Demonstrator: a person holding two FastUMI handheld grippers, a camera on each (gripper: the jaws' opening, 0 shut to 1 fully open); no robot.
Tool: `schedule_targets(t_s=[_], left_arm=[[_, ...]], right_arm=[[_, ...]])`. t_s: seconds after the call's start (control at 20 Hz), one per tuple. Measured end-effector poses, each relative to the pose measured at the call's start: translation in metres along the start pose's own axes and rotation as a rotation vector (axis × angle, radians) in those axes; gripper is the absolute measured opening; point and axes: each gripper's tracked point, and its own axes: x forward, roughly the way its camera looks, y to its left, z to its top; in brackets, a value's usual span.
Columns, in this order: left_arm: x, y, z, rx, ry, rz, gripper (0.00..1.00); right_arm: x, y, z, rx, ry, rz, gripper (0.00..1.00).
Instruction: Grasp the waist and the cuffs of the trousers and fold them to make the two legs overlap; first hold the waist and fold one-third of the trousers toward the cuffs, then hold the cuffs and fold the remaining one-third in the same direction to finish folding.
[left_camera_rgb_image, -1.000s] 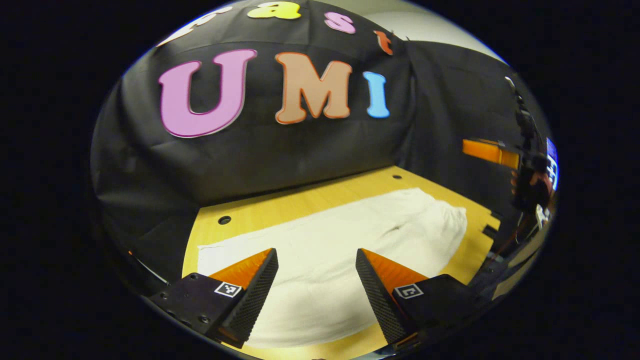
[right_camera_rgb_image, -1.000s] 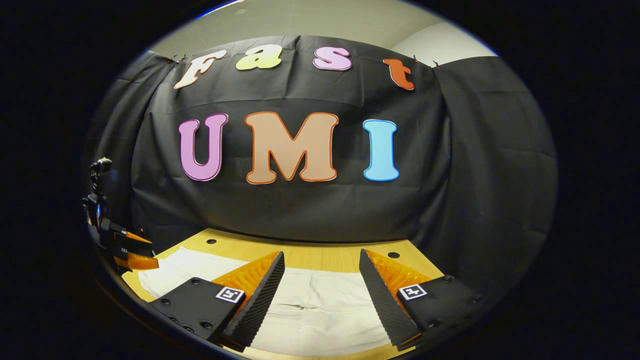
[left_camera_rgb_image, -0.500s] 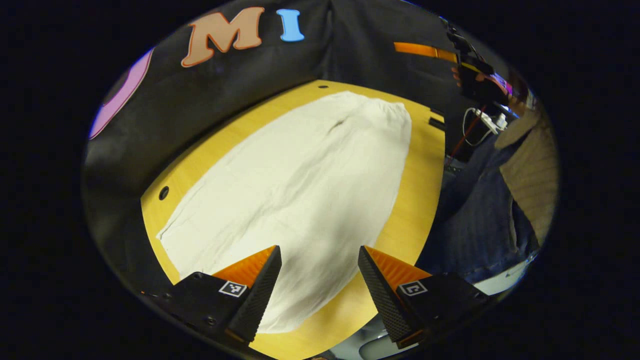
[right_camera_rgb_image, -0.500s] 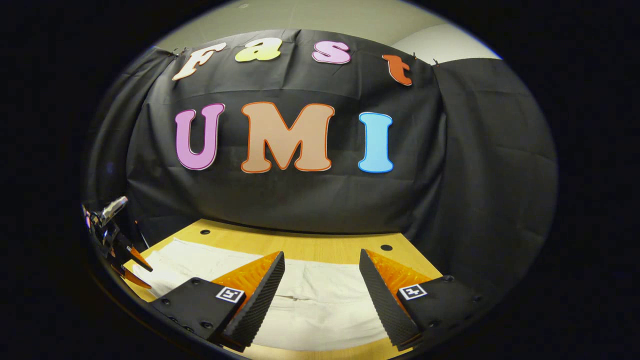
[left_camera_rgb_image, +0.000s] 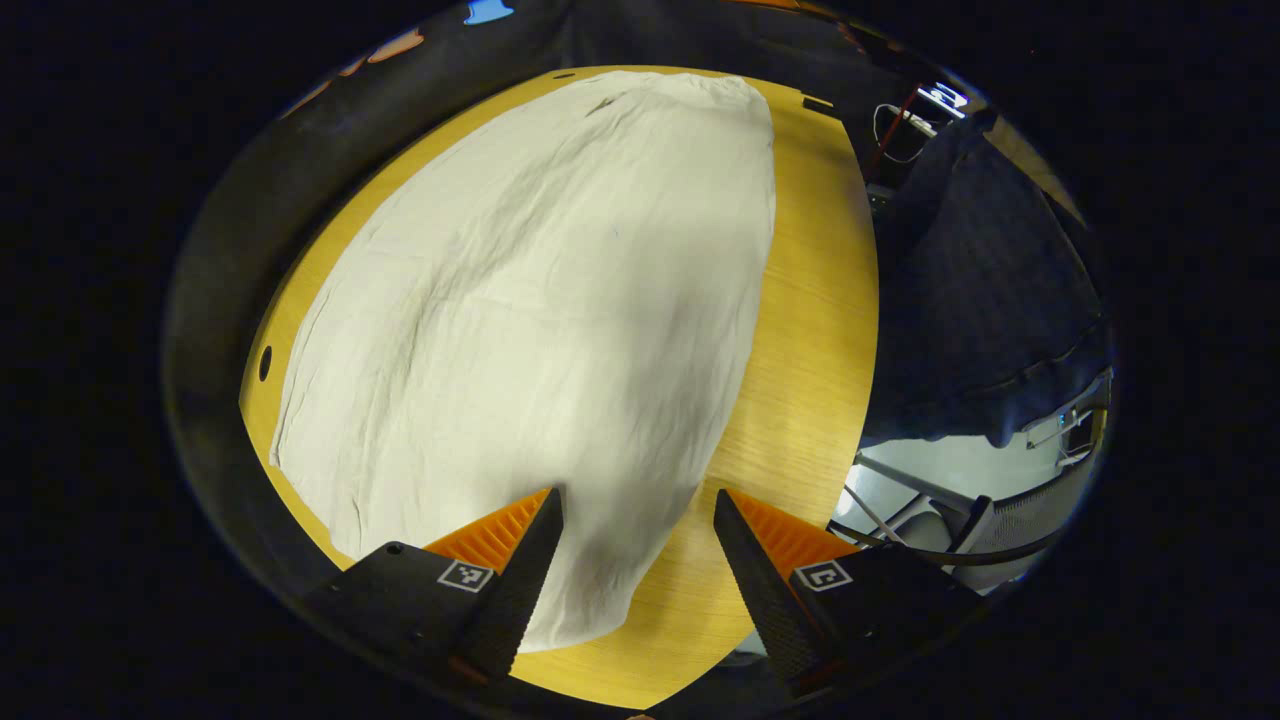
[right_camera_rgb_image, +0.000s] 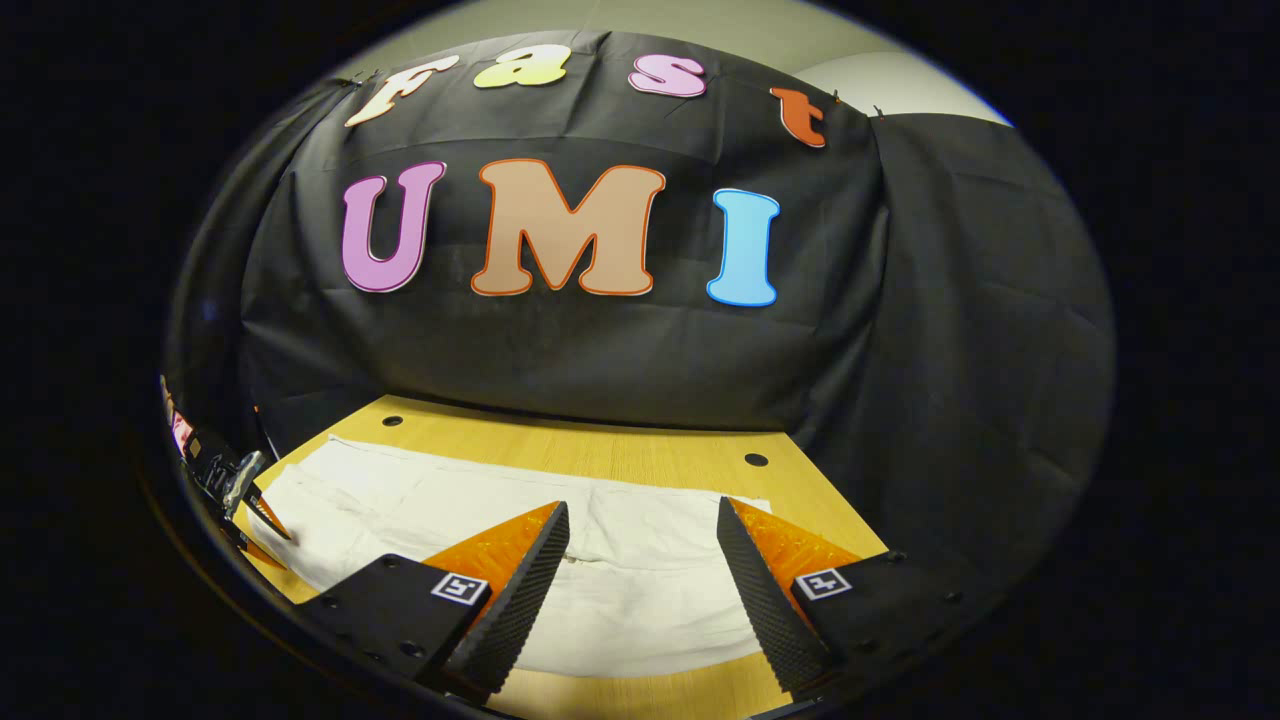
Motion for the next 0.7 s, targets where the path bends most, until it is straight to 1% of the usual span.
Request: schedule_targets(t_s=[0.15,0.25,0.35,0.45,0.55,0.65,0.7], left_arm=[[0.005,-0.004,-0.004,0.02,0.015,-0.024,0.93],[0.005,-0.004,-0.006,0.013,0.026,-0.039,0.93],[0.007,-0.003,-0.007,0.013,0.033,-0.045,0.92],[0.009,-0.002,-0.008,0.045,0.039,-0.053,0.93],[0.009,-0.001,-0.007,0.052,0.055,-0.055,0.9],[0.011,0.002,-0.007,0.043,0.068,-0.05,0.83],[0.01,0.005,-0.006,0.035,0.067,-0.046,0.76]], right_arm=[[0.005,0.005,-0.008,-0.012,0.021,0.01,0.96],[0.008,0.009,-0.009,-0.019,0.024,0.019,0.94],[0.011,0.013,-0.011,-0.022,0.028,0.033,0.99],[0.016,0.015,-0.012,-0.02,0.032,0.05,0.99],[0.021,0.02,-0.015,-0.014,0.04,0.077,0.99],[0.026,0.024,-0.02,-0.027,0.055,0.1,0.97],[0.029,0.026,-0.02,-0.041,0.06,0.112,0.98]])
